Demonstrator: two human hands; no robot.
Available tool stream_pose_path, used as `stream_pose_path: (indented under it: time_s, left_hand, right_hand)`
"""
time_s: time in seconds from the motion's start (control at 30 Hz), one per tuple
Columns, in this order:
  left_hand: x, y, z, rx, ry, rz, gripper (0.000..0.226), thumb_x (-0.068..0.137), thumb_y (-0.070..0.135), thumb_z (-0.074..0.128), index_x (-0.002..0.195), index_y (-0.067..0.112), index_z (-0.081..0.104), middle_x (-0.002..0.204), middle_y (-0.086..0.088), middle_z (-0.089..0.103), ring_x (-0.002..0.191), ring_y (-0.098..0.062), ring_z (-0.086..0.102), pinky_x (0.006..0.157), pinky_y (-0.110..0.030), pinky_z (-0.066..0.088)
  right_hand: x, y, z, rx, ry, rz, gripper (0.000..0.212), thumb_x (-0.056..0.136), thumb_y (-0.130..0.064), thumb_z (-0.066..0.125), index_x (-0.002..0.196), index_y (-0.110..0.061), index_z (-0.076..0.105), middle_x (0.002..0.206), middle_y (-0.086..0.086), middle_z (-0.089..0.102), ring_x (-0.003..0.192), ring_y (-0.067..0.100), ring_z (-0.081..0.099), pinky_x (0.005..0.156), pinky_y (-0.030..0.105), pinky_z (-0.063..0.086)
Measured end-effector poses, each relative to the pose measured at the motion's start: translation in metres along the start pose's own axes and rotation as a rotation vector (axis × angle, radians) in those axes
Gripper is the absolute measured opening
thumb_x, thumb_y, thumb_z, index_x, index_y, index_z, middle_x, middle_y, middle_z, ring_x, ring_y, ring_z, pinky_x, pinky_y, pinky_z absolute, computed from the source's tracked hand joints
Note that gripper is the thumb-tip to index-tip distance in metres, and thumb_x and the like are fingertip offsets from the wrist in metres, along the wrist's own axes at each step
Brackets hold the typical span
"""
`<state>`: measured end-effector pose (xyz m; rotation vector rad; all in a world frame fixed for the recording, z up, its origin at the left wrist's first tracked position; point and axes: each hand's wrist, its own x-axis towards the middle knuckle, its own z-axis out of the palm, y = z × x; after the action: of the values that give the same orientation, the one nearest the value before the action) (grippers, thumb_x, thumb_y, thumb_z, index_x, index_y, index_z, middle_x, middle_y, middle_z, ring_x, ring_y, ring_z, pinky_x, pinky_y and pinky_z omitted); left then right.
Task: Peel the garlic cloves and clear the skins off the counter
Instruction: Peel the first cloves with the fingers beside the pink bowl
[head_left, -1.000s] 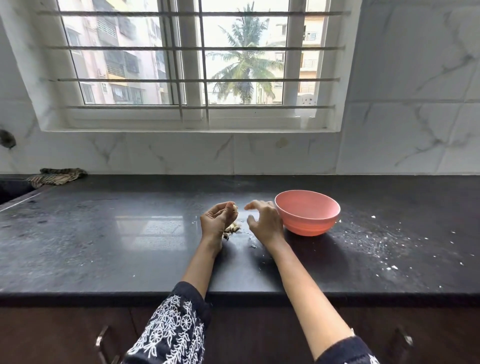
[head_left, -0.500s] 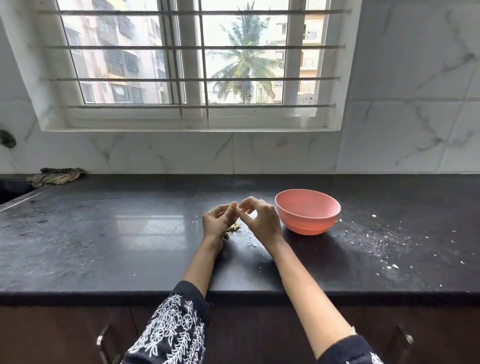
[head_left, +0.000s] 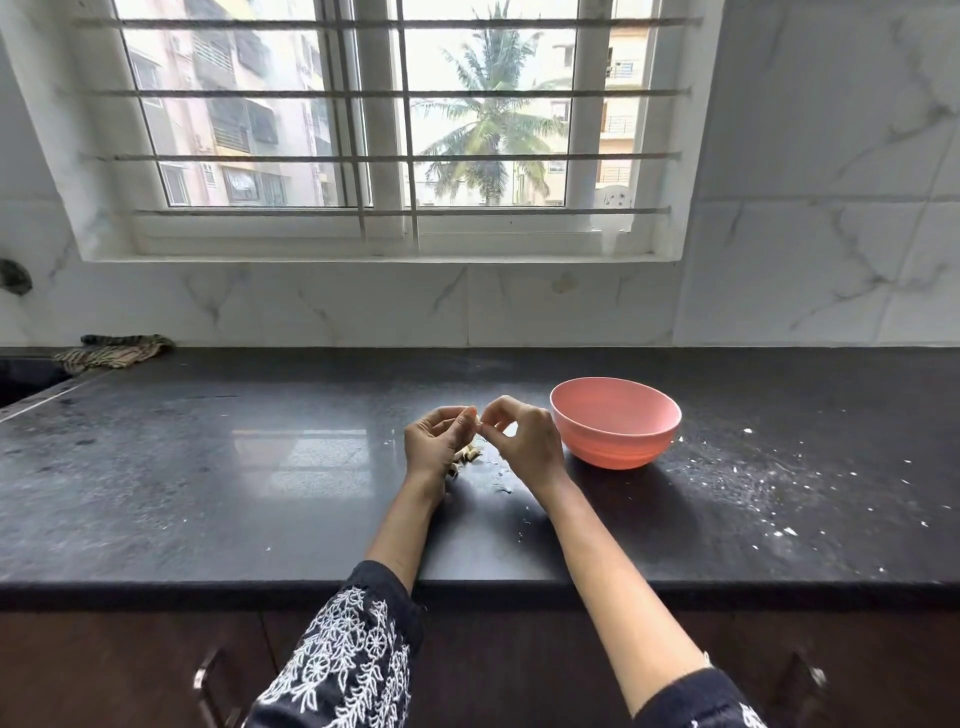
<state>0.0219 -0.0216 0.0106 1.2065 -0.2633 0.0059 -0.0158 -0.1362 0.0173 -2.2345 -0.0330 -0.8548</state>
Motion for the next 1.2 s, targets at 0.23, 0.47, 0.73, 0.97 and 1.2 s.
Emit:
stream_pose_path:
  time_s: [0.23, 0.47, 0.73, 0.97, 1.2]
  left_hand:
    - [-0.0003, 0.0004, 0.0000, 0.022, -0.019, 0.022, 0.008, 0.083, 0.003, 0.065, 0.076, 0.006, 0.063, 0.054, 0.005, 0.066, 0.052, -0.002, 0.061, 0.053, -0.014, 0.050]
    - [0.0036, 0.0010, 0.0002, -0.085, 0.013, -0.025, 0.008, 0.087, 0.001, 0.060, 0.081, 0.006, 0.061, 0.054, 0.004, 0.066, 0.051, -0.001, 0.061, 0.050, -0.012, 0.049]
    - [0.0056, -0.0021, -0.0004, -0.108, -0.028, -0.025, 0.014, 0.087, -0.007, 0.057, 0.088, 0.007, 0.061, 0.079, -0.004, 0.067, 0.062, -0.001, 0.066, 0.062, -0.012, 0.052]
    - [0.0058, -0.0029, -0.0002, -0.076, -0.047, -0.030, 0.017, 0.083, -0.009, 0.061, 0.093, 0.005, 0.061, 0.069, 0.003, 0.071, 0.063, -0.003, 0.066, 0.063, -0.013, 0.054]
    - [0.0045, -0.0023, -0.0002, -0.085, -0.069, -0.031, 0.016, 0.082, -0.009, 0.062, 0.093, 0.004, 0.061, 0.069, 0.003, 0.072, 0.066, -0.005, 0.068, 0.065, -0.015, 0.055]
  right_hand:
    - [-0.0002, 0.0003, 0.0004, 0.019, -0.034, 0.032, 0.016, 0.081, -0.029, 0.069, 0.071, -0.018, 0.064, 0.066, -0.012, 0.061, 0.068, 0.012, 0.060, 0.067, 0.031, 0.045]
    - [-0.0012, -0.0012, -0.0014, 0.014, -0.023, 0.066, 0.013, 0.079, -0.028, 0.070, 0.072, -0.019, 0.064, 0.067, -0.012, 0.060, 0.070, 0.011, 0.059, 0.067, 0.028, 0.042]
    - [0.0010, -0.0009, 0.0014, -0.049, 0.068, 0.090, 0.022, 0.088, -0.019, 0.058, 0.107, -0.017, 0.069, 0.100, 0.001, 0.072, 0.087, 0.015, 0.066, 0.076, 0.025, 0.045]
    - [-0.0019, 0.0008, 0.0013, -0.105, 0.019, -0.003, 0.014, 0.087, -0.028, 0.061, 0.088, -0.018, 0.070, 0.089, 0.000, 0.069, 0.081, 0.016, 0.061, 0.072, 0.031, 0.045]
    - [-0.0036, -0.0007, 0.0000, -0.252, 0.020, -0.075, 0.018, 0.089, -0.027, 0.056, 0.082, -0.014, 0.067, 0.083, 0.000, 0.067, 0.088, 0.018, 0.057, 0.067, 0.031, 0.039]
